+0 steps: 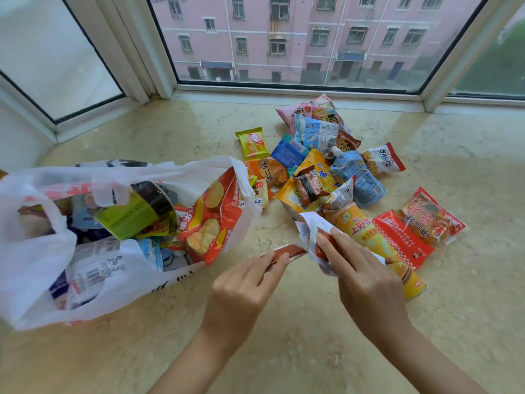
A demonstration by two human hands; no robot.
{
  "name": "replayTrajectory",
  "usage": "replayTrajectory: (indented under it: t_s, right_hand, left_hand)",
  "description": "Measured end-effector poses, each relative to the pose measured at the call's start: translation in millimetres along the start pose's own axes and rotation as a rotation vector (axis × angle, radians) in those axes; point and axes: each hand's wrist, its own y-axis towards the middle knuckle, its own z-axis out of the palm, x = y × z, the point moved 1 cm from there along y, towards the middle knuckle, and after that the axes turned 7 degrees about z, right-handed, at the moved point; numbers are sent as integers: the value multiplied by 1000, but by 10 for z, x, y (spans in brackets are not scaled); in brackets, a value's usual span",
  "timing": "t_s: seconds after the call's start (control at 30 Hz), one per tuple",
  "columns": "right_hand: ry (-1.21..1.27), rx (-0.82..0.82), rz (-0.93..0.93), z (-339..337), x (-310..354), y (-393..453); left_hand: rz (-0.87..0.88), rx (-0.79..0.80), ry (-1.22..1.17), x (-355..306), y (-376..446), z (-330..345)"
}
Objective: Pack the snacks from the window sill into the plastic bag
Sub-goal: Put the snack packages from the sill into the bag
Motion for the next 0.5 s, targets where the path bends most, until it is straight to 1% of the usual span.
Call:
replayTrajectory:
  t_s: [0.13,0.23,0.37,0.43,0.5]
  right_hand:
    - [91,-47,-81,-32,376,145]
    - [149,-69,-125,7,746,308]
    - [186,-65,-176,99,1262,544]
    - [186,-50,-216,179,1480,666]
    - [166,-20,-257,319,1681,792]
  left_hand:
    - [36,-33,48,371,-158,-642]
    - [34,-21,124,663,-274,-963]
    - [41,-34,216,1041,-406,-1212]
    - [26,-46,256,1223,-467,-1250]
    - [-12,-26,278,1412,-567,-1193]
